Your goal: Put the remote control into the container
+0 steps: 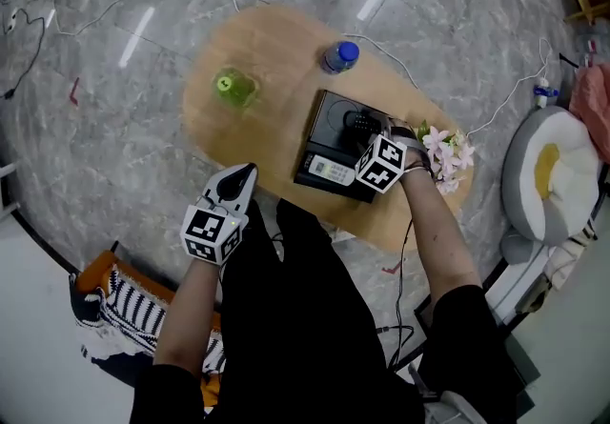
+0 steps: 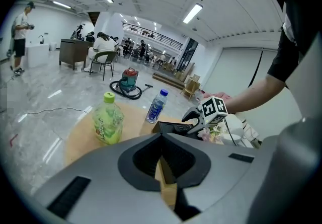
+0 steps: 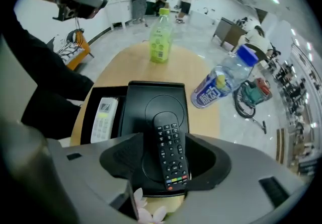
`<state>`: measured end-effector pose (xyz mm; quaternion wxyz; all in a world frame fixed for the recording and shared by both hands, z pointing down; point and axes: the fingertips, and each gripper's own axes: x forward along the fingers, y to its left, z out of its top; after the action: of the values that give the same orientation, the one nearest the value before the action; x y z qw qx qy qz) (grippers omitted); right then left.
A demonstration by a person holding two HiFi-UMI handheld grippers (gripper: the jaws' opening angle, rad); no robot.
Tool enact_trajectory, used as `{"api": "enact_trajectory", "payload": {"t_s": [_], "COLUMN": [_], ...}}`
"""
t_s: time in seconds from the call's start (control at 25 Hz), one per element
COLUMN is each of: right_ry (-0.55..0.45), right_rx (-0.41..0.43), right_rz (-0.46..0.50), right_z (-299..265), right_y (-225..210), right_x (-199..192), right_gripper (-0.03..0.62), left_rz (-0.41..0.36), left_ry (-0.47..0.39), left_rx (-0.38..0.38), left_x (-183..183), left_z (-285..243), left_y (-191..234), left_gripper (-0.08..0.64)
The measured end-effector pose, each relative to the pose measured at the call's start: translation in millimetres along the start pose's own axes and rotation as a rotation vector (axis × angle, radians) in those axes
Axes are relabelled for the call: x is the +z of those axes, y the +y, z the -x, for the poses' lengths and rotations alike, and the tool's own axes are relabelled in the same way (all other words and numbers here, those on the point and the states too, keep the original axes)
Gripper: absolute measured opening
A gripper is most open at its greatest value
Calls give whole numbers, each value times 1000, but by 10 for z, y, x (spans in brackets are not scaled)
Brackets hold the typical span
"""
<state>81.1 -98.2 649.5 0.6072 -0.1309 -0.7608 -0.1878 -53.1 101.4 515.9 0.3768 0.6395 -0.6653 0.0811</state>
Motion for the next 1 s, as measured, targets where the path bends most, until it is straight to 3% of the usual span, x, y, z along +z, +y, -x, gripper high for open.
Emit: {"api": "enact_trajectory", "payload": {"t_s": [0.12, 0.4, 0.8, 0.96, 1.0], "right_ry": [44, 84, 136, 144, 144], "right_rx": [15, 81, 225, 234, 226], "right_rz": [108, 176, 182, 189, 193], "right_z": [-113, -264, -364, -360, -354], "right_y": [-35, -95, -44, -58, -52], "right_x": [-36, -79, -59, -42, -37], "right_gripper": [242, 242, 242, 239, 213], "left_rz": [7, 46, 79, 80, 76], "left_ry": [10, 10, 23, 24, 28], "left_rx": [-2, 18, 14, 7, 3], "left_x": [-66, -161, -263, -277, -279], "left_z": [7, 51, 31, 5, -2], "left_y": [0, 103, 88, 51, 36], "left_gripper": [6, 8, 8, 6, 8]}}
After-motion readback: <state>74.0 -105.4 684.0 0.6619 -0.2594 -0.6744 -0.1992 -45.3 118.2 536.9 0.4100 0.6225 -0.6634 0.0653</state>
